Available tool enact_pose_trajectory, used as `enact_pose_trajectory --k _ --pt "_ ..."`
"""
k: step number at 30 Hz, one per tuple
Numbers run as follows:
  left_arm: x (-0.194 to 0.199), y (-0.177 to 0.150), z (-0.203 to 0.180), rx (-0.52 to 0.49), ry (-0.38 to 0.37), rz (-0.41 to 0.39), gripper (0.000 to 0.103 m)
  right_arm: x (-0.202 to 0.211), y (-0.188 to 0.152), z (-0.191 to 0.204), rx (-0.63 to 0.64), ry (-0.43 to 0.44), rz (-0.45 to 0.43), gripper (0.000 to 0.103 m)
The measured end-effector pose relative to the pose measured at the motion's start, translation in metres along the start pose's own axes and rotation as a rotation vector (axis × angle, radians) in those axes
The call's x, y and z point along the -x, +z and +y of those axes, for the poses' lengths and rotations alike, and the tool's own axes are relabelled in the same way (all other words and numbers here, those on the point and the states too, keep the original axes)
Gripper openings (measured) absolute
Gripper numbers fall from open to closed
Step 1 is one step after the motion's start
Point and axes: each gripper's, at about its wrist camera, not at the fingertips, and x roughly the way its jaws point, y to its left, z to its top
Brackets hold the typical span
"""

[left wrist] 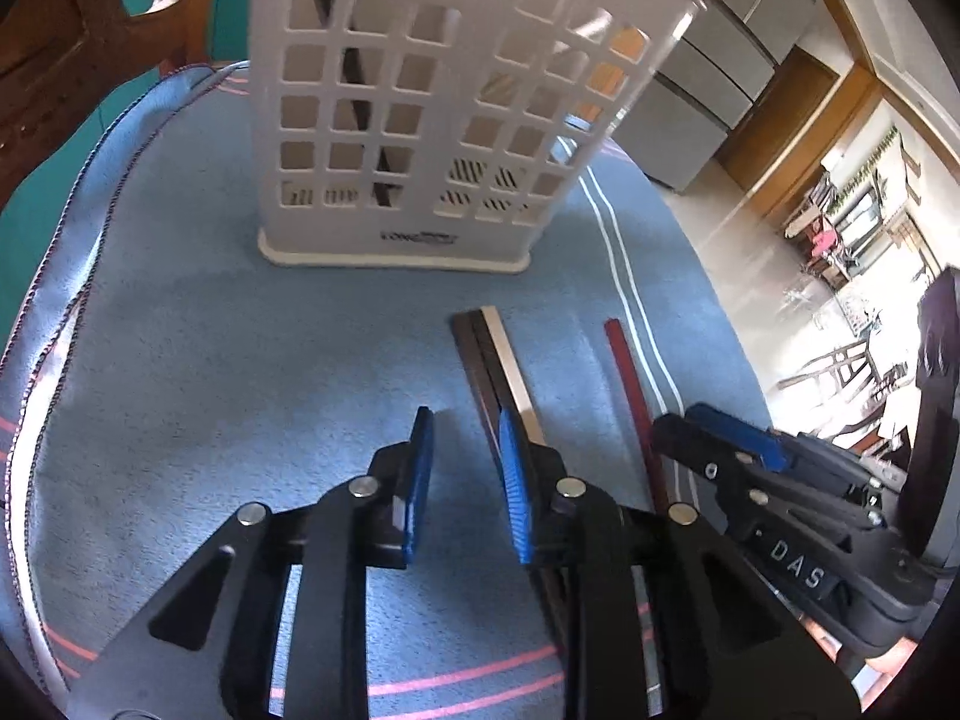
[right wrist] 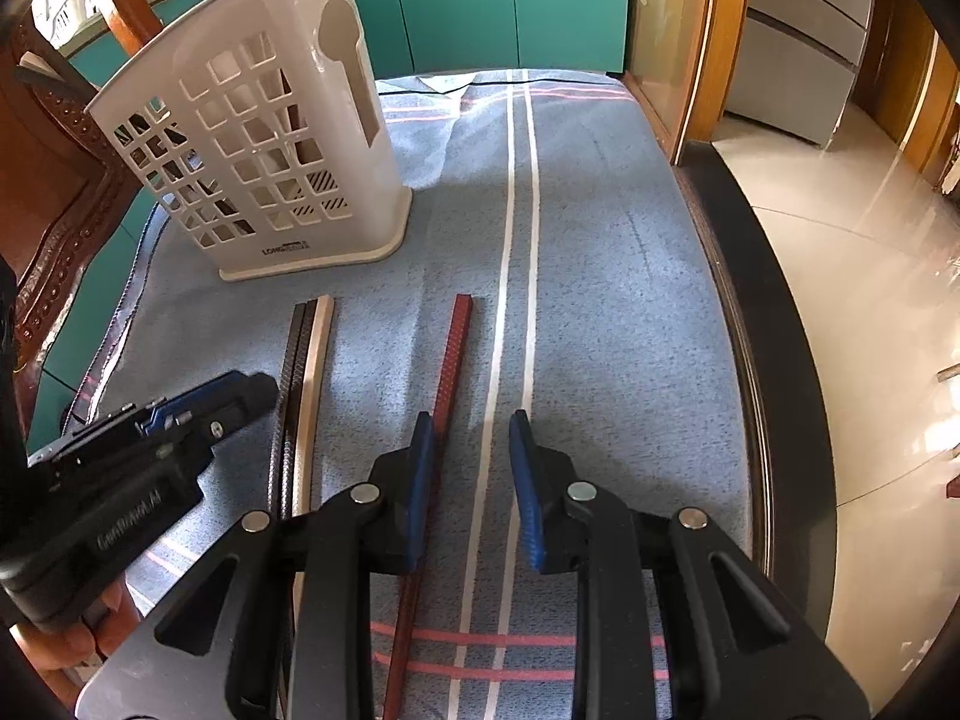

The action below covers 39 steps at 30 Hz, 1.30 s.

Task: Organize utensils
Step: 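Grasp the dark chopstick with the left tool while the right grasps the red chopstick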

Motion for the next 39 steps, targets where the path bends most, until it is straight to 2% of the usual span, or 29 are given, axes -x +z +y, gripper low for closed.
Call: enact_pose_trajectory --k 7,11,12,15,20,23,27,31,34,37,39 --pt "-0.008 -0.002 -0.024 -0.076 0.046 -0.012 0.034 0.001 0.0 -0.002 0.001 -0.011 -0.005 0.026" --pt "-0.017 0.002 -0.032 -0.099 0.06 -0.018 0.034 0.0 -0.001 -0.003 -0.004 -0.01 0.0 0.026" --pt "-0.017 0.003 -0.032 -0.101 0.06 -0.019 0.033 -0.001 -0.001 -0.003 -0.006 -0.011 0.001 0.026" --pt "-0.022 0.006 -0.043 -0.133 0.087 -0.025 0.018 -0.001 -0.002 -0.005 -0.012 -0.012 0.001 0.03" --pt "-0.028 0.007 -0.049 -0.212 0.147 -0.019 0.012 -0.001 -0.002 -0.006 -0.011 -0.016 0.001 0.03" --pt "-0.026 0.009 -0.039 -0.186 0.165 -0.019 0.012 -0.002 -0.003 -0.007 -0.009 -0.018 -0.001 0.03" --pt "-0.02 0.017 -0.013 -0.06 0.163 -0.028 0.009 -0.002 -0.004 -0.006 -0.003 -0.028 -0.004 0.03" --pt "-0.015 0.022 0.006 0.047 0.113 -0.03 0.007 -0.003 -0.003 -0.002 0.007 -0.033 -0.004 0.03" --pt "-0.019 0.026 0.012 0.091 0.115 -0.027 0.008 -0.006 0.002 0.003 0.03 -0.047 -0.001 0.03" --pt "-0.028 0.032 0.005 0.073 0.134 -0.011 0.012 -0.01 0.008 0.012 0.066 -0.086 0.001 0.033" --pt "-0.035 0.033 -0.01 0.0 0.202 -0.024 0.014 -0.017 0.012 0.017 0.091 -0.114 0.03 0.034"
